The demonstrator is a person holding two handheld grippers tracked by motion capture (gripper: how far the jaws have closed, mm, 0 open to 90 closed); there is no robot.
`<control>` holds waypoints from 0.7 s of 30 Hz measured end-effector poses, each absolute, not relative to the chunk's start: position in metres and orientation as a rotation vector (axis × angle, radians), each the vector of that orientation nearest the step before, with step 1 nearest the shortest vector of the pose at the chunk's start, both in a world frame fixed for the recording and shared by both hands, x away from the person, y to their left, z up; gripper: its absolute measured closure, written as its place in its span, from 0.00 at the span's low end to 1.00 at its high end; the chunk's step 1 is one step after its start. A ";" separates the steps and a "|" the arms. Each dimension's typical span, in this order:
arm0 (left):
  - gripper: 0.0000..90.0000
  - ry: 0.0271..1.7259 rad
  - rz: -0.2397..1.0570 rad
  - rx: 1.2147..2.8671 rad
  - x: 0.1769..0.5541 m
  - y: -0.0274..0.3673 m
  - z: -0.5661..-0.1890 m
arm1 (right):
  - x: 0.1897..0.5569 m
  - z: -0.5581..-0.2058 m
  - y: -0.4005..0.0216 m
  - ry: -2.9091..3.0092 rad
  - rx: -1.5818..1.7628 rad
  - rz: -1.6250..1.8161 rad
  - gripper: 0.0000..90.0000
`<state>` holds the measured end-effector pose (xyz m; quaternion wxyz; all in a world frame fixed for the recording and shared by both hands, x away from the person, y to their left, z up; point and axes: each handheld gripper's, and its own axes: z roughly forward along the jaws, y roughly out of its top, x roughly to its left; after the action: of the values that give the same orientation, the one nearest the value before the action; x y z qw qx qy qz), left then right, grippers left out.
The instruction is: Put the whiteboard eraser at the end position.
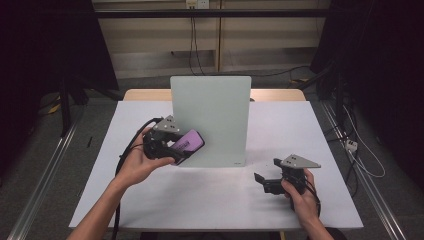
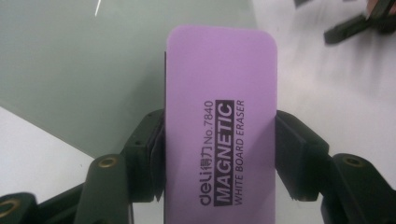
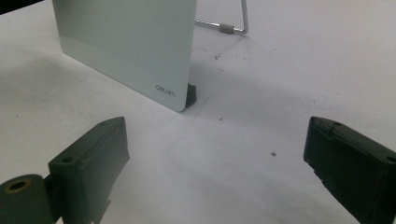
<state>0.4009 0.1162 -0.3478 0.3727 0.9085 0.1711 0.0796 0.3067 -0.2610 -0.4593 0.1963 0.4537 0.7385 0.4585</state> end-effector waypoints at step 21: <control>0.45 0.302 0.089 2.431 0.389 0.086 -0.370 | 0.305 -0.460 -0.267 2.052 1.301 1.314 0.08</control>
<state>0.3888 0.0859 -0.3696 0.3384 0.9332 0.1158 0.0342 0.3054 -0.2666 -0.4604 0.1887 0.4626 0.7295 0.4672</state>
